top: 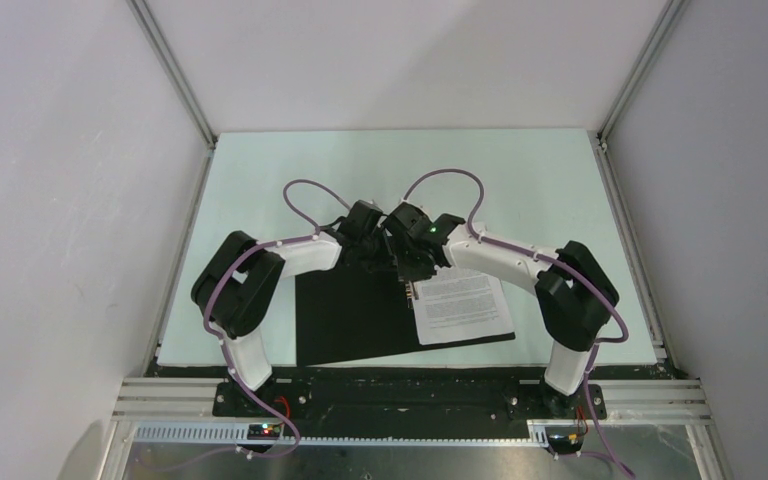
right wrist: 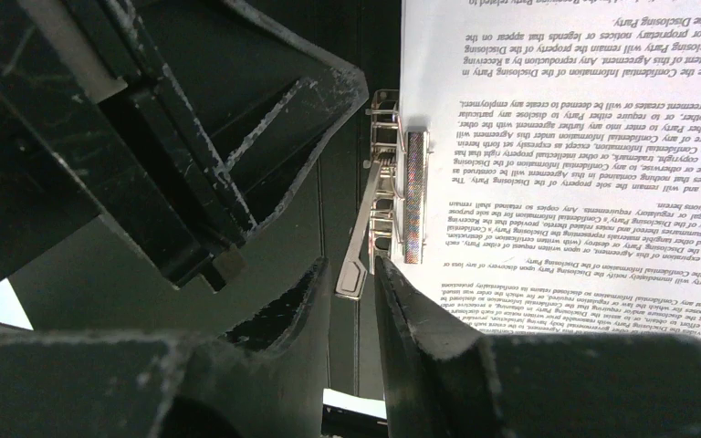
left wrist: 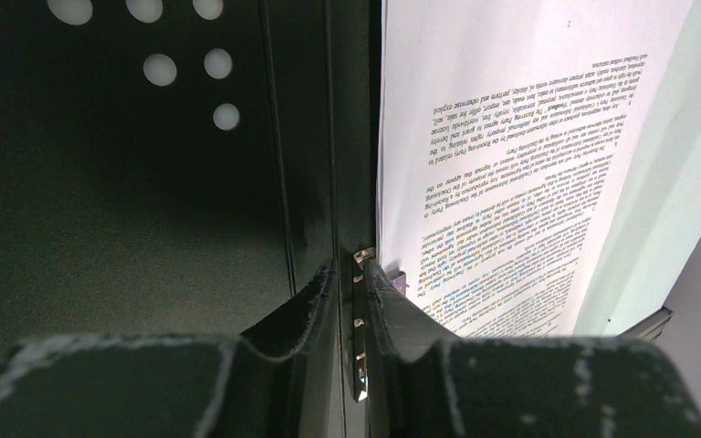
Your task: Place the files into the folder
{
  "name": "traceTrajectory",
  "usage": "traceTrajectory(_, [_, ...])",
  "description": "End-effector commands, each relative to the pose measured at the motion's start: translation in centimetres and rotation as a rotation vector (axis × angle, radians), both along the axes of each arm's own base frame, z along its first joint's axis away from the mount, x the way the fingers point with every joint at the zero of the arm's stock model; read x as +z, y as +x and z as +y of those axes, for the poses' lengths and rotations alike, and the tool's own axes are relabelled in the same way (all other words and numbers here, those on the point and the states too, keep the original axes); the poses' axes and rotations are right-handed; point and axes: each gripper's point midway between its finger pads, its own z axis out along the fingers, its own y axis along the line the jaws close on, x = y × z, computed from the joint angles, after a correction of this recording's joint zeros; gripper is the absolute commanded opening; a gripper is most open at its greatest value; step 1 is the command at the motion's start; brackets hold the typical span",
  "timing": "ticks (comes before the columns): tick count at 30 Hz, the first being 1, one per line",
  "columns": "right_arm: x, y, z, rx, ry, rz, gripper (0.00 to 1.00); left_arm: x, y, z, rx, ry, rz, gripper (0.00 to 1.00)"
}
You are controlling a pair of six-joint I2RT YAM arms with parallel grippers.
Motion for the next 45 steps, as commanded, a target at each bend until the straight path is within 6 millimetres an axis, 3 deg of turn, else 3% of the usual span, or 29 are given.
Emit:
traceTrajectory(1, [1.4, 0.8, -0.5, -0.041, 0.017, -0.035, 0.29, 0.9, 0.2, -0.3, -0.022, -0.023, -0.031, 0.21])
traceTrajectory(13, [0.9, 0.7, -0.4, -0.039, 0.013, -0.024, 0.24, 0.8, 0.2, -0.3, -0.021, -0.023, -0.029, 0.21])
traceTrajectory(18, [0.9, 0.3, -0.1, -0.025, 0.015, -0.022, 0.28, 0.7, 0.2, -0.3, -0.021, -0.023, -0.028, 0.2])
traceTrajectory(45, [2.5, 1.2, -0.6, -0.056, 0.032, -0.067, 0.29, 0.4, 0.0, -0.3, -0.022, -0.023, -0.02, 0.2])
